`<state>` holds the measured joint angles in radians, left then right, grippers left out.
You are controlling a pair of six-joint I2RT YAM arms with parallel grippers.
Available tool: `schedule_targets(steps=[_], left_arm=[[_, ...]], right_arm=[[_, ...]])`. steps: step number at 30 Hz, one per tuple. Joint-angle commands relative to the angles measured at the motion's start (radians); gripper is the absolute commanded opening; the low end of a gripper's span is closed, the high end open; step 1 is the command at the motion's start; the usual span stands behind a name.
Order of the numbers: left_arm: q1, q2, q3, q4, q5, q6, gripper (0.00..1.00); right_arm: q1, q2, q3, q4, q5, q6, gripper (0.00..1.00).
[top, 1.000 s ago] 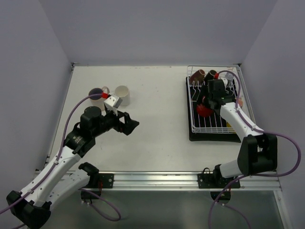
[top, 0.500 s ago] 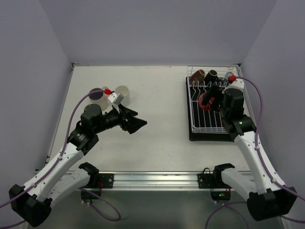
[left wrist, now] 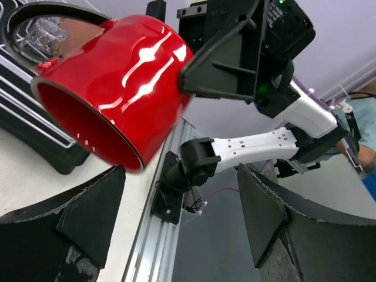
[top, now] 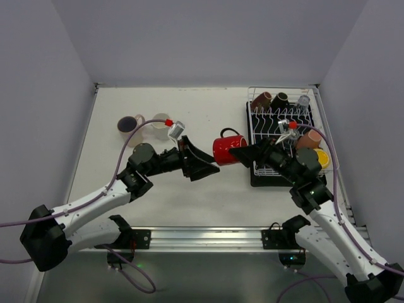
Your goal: Unload the cups from the dish rack
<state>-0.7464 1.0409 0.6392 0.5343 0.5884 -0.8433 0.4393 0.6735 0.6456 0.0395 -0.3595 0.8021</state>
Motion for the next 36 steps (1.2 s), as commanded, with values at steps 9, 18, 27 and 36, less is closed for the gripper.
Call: schedule_targets(steps=[9, 18, 27, 36], left_arm=[[-0.065, 0.06, 0.005, 0.265, -0.084, -0.063, 0.77], [-0.076, 0.056, -0.024, 0.339, -0.102, -0.082, 0.0], [-0.074, -0.178, 0.042, -0.298, -0.381, 0.231, 0.0], [-0.073, 0.11, 0.445, -0.925, -0.697, 0.51, 0.0]], right_arm=[[0.05, 0.052, -0.122, 0.483, -0.179, 0.247, 0.38], [0.056, 0.095, -0.173, 0.591, -0.206, 0.304, 0.48], [0.052, 0.018, -0.123, 0.25, -0.003, 0.117, 0.99], [0.053, -0.011, -0.018, -0.139, 0.231, -0.102, 0.99]])
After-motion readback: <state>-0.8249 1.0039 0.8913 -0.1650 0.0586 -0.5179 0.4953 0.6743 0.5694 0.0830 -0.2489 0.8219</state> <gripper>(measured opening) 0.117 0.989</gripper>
